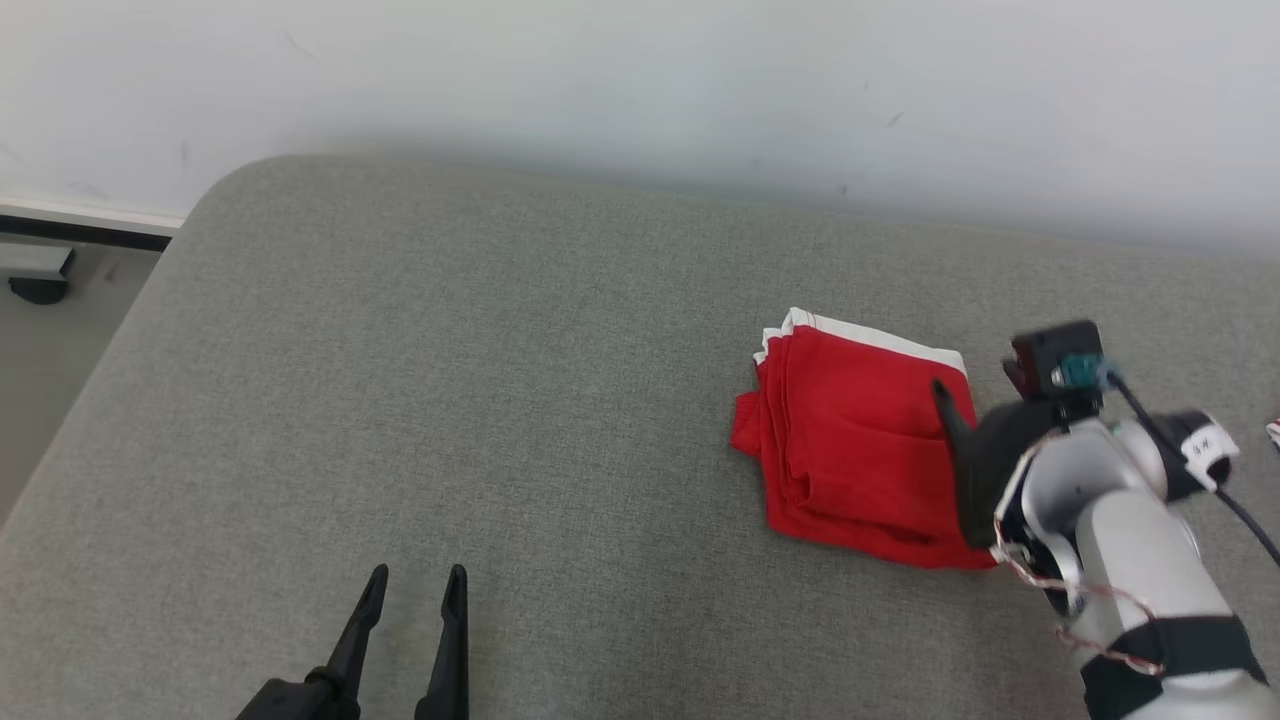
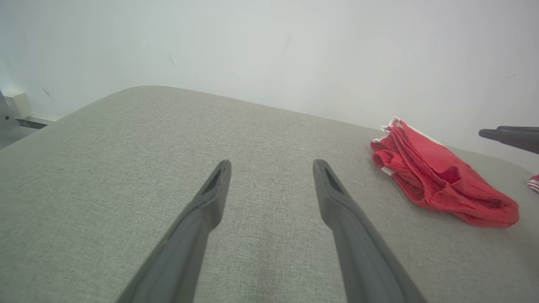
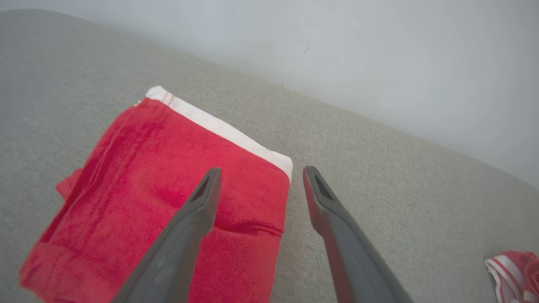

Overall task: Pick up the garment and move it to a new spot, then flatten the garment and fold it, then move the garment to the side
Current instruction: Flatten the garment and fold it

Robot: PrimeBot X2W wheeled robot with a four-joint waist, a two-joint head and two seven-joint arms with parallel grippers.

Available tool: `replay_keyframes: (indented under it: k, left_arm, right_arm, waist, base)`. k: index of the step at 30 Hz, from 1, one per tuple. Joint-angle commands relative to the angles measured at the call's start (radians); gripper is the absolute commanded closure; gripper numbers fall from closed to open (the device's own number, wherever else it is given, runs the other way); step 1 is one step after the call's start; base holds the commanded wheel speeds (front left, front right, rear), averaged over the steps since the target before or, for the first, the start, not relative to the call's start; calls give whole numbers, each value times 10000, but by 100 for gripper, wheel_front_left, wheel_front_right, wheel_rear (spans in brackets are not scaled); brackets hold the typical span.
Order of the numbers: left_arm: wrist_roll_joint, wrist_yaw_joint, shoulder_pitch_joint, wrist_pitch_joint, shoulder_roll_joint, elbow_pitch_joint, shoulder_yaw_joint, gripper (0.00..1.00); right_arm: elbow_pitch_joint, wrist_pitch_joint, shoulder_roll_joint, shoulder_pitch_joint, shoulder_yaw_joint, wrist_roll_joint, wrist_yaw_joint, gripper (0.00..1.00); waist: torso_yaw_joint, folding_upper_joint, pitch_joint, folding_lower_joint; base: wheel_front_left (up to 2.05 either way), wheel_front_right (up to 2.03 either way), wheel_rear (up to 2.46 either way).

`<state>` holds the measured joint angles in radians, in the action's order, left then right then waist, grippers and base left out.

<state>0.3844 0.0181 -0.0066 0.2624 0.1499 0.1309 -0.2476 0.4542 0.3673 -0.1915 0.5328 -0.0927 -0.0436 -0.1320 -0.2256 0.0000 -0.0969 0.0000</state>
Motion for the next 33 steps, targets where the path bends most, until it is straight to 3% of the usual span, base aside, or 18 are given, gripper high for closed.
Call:
replay_keyframes:
  k: [1, 5, 6, 11, 18, 23, 24, 26, 33]
  left_arm:
    - [-70, 51, 61, 28, -49, -4, 26, 0]
    - [-146, 163, 62, 28, -163, 59, 29, 0]
    - [-178, 221, 59, 28, -195, 93, 45, 0]
    - [-237, 317, 2, 28, -244, 197, 119, 0]
    - [-274, 410, 99, 28, -329, 330, 229, 0]
    - [-323, 432, 285, 28, -329, 343, 398, 0]
    - [-317, 458, 348, 28, -318, 334, 452, 0]
    - [-350, 474, 419, 28, -266, 300, 573, 0]
    - [-734, 374, 823, 28, -198, -218, 1199, 0]
  right_arm:
    - [6, -14, -13, -282, 35, 190, 22, 0]
    - [136, -566, 117, -936, 323, 766, 22, 0]
    - [335, -872, 383, -1139, 221, 997, 22, 42]
    - [1183, -1337, 1001, -1230, -513, 1361, 22, 100]
    - [2032, -1879, 1399, -1093, -1823, 650, 22, 100]
    - [1711, -2403, 1416, -1311, -2516, -1121, 22, 98]
    - [1570, -2523, 1412, -1431, -2595, -1470, 22, 85]
    - [1255, -2807, 1412, -1697, -2515, -2013, 22, 0]
    - [-223, -4370, 1411, -3157, -785, -2500, 22, 0]
  waist:
    - [58, 0, 68, 0]
    - [37, 0, 67, 0]
    - [6, 0, 51, 0]
    - [-154, 0, 19, 0]
    - [-341, 0, 168, 0]
    - [-269, 0, 523, 0]
    - [-211, 0, 627, 0]
    - [-65, 0, 832, 0]
    - [755, 0, 1333, 0]
  base:
    - [0, 0, 0]
    - [0, 0, 0]
    - [0, 0, 0]
    - [0, 0, 0]
    - [0, 0, 0]
    - [0, 0, 0]
    - [0, 0, 0]
    - [0, 0, 0]
    - [0, 0, 0]
